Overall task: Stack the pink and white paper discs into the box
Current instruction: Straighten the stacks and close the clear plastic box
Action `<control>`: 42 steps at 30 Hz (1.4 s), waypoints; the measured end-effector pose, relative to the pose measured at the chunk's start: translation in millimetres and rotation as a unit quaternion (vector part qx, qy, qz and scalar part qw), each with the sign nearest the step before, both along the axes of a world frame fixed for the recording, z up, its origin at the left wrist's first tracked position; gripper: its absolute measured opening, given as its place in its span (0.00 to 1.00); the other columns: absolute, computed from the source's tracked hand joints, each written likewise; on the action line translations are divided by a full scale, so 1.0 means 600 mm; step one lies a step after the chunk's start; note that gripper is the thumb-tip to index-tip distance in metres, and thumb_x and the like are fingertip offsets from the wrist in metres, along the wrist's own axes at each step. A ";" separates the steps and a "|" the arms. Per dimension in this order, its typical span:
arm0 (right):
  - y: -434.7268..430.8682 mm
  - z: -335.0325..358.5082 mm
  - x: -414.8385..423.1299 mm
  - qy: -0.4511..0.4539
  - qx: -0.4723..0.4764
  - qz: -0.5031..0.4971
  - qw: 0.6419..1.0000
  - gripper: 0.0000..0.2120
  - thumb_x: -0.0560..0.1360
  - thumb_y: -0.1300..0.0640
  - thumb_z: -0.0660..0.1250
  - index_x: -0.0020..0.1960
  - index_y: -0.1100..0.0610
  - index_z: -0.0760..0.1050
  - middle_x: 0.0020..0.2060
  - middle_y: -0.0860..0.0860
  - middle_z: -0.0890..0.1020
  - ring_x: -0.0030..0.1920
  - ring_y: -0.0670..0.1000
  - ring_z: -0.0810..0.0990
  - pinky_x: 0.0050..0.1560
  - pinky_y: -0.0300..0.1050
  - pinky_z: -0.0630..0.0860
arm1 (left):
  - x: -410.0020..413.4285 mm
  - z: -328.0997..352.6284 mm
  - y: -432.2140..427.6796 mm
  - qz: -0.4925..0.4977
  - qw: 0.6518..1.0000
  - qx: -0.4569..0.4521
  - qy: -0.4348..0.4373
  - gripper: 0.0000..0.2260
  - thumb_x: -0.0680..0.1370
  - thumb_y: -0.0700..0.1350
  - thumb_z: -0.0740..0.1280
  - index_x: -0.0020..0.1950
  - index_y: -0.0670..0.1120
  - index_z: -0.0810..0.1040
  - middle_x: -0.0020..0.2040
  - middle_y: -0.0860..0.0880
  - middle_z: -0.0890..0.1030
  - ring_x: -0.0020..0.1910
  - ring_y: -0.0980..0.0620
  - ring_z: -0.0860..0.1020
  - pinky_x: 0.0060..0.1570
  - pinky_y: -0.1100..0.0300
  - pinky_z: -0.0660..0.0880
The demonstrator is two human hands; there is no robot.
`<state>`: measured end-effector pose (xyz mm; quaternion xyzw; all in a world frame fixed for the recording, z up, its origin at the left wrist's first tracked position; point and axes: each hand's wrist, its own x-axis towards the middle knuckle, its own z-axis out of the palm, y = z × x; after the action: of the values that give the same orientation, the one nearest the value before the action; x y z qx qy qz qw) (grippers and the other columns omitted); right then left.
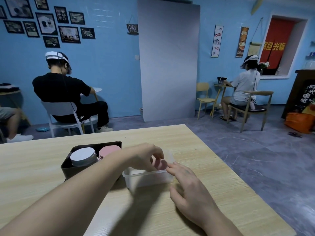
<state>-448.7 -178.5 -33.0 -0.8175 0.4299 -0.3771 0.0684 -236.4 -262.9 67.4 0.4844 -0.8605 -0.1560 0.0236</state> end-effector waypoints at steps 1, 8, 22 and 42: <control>0.000 0.000 0.000 0.002 -0.004 -0.001 1.000 0.25 0.76 0.50 0.59 0.73 0.50 0.73 0.73 0.38 0.72 0.78 0.39 0.62 0.77 0.38 0.61 | 0.003 0.005 0.000 0.005 1.000 -0.004 0.002 0.23 0.70 0.56 0.71 0.64 0.53 0.79 0.57 0.59 0.83 0.54 0.52 0.83 0.59 0.52 0.80; 0.005 0.003 0.010 0.030 -0.045 -0.001 0.999 0.24 0.76 0.49 0.63 0.71 0.53 0.76 0.72 0.44 0.76 0.76 0.43 0.67 0.76 0.36 0.60 | 0.072 0.042 0.021 0.042 0.988 -0.061 0.133 0.27 0.72 0.45 0.78 0.69 0.51 0.76 0.62 0.57 0.79 0.58 0.62 0.78 0.48 0.76 0.72; 0.009 0.019 0.156 0.055 -0.072 0.040 0.995 0.22 0.75 0.47 0.66 0.68 0.50 0.75 0.67 0.43 0.79 0.69 0.44 0.73 0.70 0.54 0.74 | 0.248 0.027 0.050 0.167 0.961 -0.084 0.205 0.22 0.73 0.52 0.80 0.64 0.53 0.78 0.59 0.58 0.81 0.58 0.62 0.79 0.56 0.66 0.75; 0.013 0.007 0.153 0.052 -0.074 0.026 0.996 0.21 0.76 0.47 0.65 0.67 0.52 0.78 0.67 0.43 0.80 0.70 0.43 0.74 0.76 0.44 0.61 | 0.265 -0.005 0.024 0.189 0.964 -0.169 0.078 0.13 0.72 0.64 0.76 0.47 0.56 0.84 0.46 0.59 0.80 0.49 0.56 0.77 0.55 0.51 0.77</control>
<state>-357.1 -170.7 -28.7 -0.8499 0.3823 -0.3626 -0.0047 -77.6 -248.8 64.2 0.6138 -0.7625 -0.0382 0.2009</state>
